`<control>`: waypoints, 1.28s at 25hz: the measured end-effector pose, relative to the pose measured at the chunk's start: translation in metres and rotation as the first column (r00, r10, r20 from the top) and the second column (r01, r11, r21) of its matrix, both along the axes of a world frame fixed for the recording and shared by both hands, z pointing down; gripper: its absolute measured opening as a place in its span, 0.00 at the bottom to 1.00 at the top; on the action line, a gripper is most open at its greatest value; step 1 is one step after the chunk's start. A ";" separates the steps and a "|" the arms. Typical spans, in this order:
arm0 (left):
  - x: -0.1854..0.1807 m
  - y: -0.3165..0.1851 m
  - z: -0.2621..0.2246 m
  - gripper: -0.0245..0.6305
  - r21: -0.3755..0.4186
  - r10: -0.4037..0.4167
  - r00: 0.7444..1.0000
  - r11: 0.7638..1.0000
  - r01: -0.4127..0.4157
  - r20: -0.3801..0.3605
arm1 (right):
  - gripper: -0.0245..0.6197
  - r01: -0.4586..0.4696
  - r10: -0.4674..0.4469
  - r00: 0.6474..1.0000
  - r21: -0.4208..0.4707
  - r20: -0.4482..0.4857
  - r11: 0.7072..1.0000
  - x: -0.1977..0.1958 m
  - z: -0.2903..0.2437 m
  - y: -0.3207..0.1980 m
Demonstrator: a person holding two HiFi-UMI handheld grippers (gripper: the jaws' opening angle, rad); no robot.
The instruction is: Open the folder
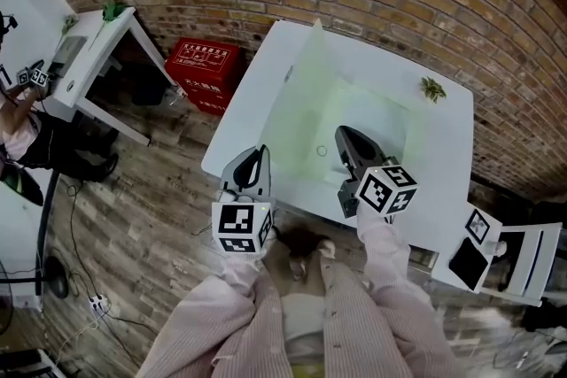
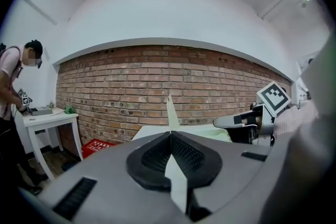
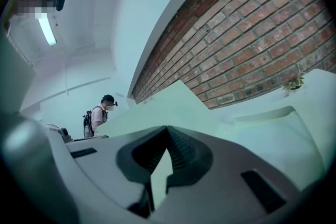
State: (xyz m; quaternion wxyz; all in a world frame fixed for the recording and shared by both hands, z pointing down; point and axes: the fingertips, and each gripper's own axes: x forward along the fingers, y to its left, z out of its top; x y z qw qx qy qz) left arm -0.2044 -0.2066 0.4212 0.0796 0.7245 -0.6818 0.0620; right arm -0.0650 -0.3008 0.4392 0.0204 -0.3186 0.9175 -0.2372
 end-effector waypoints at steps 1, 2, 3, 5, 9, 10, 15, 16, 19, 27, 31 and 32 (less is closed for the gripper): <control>-0.006 -0.001 0.003 0.03 -0.008 0.000 1.000 1.000 0.000 0.000 | 0.05 0.000 0.000 1.000 -0.003 -0.004 1.000 -0.007 0.001 0.000; -0.011 -0.002 0.007 0.03 -0.016 0.000 1.000 1.000 0.000 -0.009 | 0.04 -0.003 0.003 1.000 -0.007 -0.006 1.000 -0.013 0.003 0.001; -0.017 -0.003 0.011 0.03 -0.024 -0.001 1.000 1.000 0.001 -0.028 | 0.04 -0.007 0.007 1.000 -0.011 -0.009 1.000 -0.018 0.004 0.001; -0.028 -0.004 0.019 0.03 -0.042 -0.006 0.997 0.999 0.003 -0.071 | 0.05 -0.017 0.017 1.000 -0.015 -0.016 1.000 -0.029 0.007 0.001; -0.047 -0.006 0.034 0.04 -0.077 -0.003 0.994 0.997 -0.006 -0.113 | 0.04 -0.042 0.041 0.999 -0.016 -0.023 0.999 -0.050 0.009 0.001; -0.051 -0.006 0.037 0.04 -0.086 0.000 0.993 0.996 -0.010 -0.114 | 0.05 -0.050 0.049 0.998 -0.016 -0.025 0.999 -0.055 0.010 0.001; -0.066 -0.009 0.051 0.05 -0.118 -0.005 0.988 0.993 -0.014 -0.152 | 0.05 -0.085 0.084 0.996 -0.024 -0.027 0.996 -0.079 0.017 0.003; -0.069 -0.010 0.054 0.05 -0.124 -0.005 0.987 0.992 -0.015 -0.162 | 0.05 -0.089 0.089 0.996 -0.026 -0.025 0.996 -0.083 0.018 0.003; -0.078 -0.011 0.063 0.06 -0.147 -0.009 0.981 0.989 -0.020 -0.195 | 0.05 -0.097 0.096 0.995 -0.026 -0.038 0.995 -0.096 0.022 0.007; -0.092 -0.013 0.082 0.07 -0.194 -0.087 0.959 0.980 0.035 -0.268 | 0.05 -0.017 0.021 0.987 0.026 -0.161 1.000 -0.123 0.030 0.020; -0.099 -0.015 0.093 0.07 -0.226 -0.157 0.938 0.970 0.088 -0.309 | 0.04 0.016 -0.013 0.984 0.012 -0.179 1.000 -0.130 0.037 0.020; -0.100 -0.015 0.096 0.07 -0.231 -0.173 0.931 0.968 0.101 -0.321 | 0.04 0.021 -0.019 0.984 0.008 -0.179 1.000 -0.132 0.038 0.020</control>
